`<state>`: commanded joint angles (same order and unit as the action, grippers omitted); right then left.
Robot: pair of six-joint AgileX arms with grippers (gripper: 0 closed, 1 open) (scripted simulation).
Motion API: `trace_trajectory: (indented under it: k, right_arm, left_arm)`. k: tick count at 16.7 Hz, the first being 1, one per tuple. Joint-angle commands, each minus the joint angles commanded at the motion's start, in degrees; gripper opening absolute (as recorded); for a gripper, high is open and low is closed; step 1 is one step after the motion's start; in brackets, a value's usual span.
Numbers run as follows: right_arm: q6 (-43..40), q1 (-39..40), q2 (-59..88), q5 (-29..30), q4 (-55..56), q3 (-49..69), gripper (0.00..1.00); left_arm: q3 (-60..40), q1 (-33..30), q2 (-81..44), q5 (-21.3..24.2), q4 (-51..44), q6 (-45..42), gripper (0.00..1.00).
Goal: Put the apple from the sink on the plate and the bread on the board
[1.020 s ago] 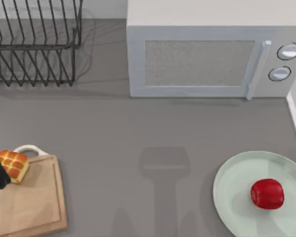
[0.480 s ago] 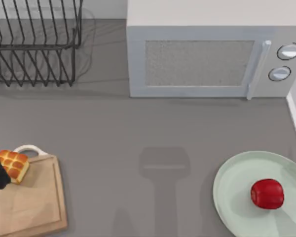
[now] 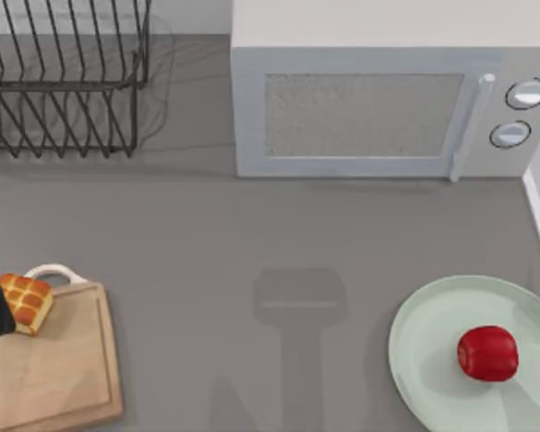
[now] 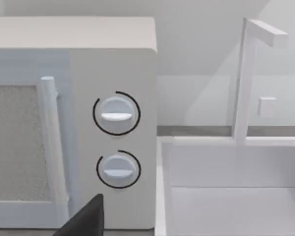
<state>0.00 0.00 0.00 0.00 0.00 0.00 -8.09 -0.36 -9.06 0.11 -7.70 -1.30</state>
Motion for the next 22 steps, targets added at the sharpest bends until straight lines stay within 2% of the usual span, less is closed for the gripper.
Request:
trace_trajectory:
  k: [4, 11, 14, 18, 22]
  right_arm:
    - [0.0, 0.0, 0.0, 0.0, 0.0, 0.0, 1.0]
    - [0.0, 0.0, 0.0, 0.0, 0.0, 0.0, 1.0]
    - [0.0, 0.0, 0.0, 0.0, 0.0, 0.0, 1.0]
    - [0.0, 0.0, 0.0, 0.0, 0.0, 0.0, 1.0]
    - [0.0, 0.0, 0.0, 0.0, 0.0, 0.0, 1.0]
  left_arm:
    - [-13.2, -0.6, -17.8, 0.0, -12.1, -2.0, 1.0]
    - [-39.9, -2.3, -60.1, -0.2, -35.1, -6.6, 1.0]
    - [-49.0, -3.1, -74.4, -0.2, -43.5, -8.5, 1.0]
    - [-56.1, -3.7, -85.1, -0.4, -51.1, -10.4, 1.0]
    - [-57.2, -3.8, -86.8, -0.4, -52.5, -10.7, 1.0]
